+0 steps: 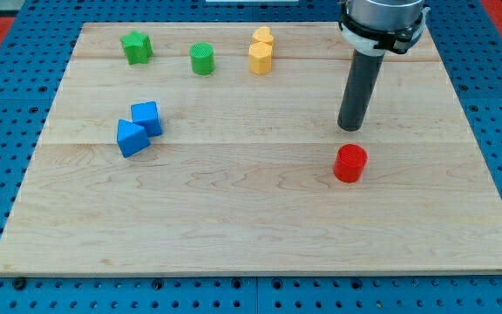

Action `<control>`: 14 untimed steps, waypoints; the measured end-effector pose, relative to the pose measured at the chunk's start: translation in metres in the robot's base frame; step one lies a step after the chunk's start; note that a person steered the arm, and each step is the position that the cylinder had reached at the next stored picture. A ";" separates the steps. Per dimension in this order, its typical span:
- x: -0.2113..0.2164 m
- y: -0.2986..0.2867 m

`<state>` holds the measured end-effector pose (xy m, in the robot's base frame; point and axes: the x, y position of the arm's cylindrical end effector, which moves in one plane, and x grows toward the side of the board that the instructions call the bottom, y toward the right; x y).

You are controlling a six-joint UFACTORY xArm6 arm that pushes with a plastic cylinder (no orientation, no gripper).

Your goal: Push the red circle diagonally bottom left to the yellow blocks

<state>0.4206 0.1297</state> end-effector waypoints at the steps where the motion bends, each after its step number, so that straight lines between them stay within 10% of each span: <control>1: 0.038 0.007; 6: 0.072 0.063; 14: 0.088 -0.044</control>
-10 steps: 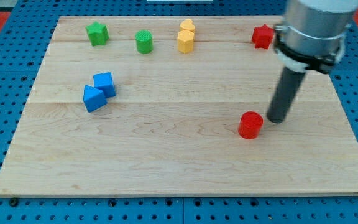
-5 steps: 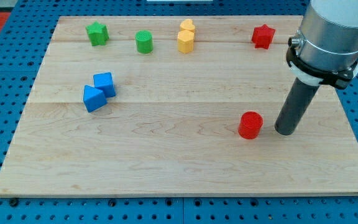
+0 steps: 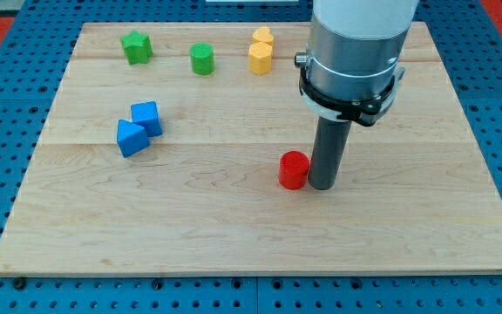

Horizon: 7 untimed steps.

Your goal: Push the red circle diagonally bottom left to the yellow blocks

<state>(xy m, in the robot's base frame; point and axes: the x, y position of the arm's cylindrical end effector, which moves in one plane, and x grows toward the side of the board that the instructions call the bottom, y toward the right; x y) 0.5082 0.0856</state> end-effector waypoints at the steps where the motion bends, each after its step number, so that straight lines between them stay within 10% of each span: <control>1: 0.000 0.023; 7: -0.031 0.022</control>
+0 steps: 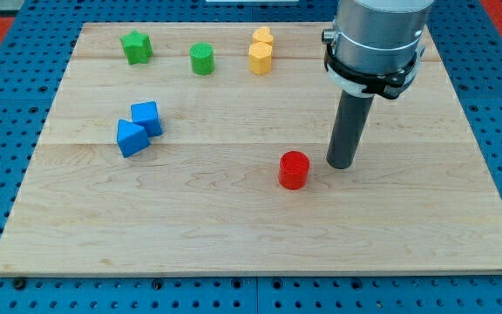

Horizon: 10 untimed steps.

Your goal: Push the red circle diagonally bottom left to the yellow blocks

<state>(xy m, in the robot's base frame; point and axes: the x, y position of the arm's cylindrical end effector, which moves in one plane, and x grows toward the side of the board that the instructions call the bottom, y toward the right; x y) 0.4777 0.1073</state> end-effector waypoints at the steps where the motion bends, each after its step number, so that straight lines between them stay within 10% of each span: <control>1: 0.001 0.000; 4: 0.011 -0.003; 10: 0.006 -0.208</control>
<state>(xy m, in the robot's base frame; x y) 0.4836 -0.1004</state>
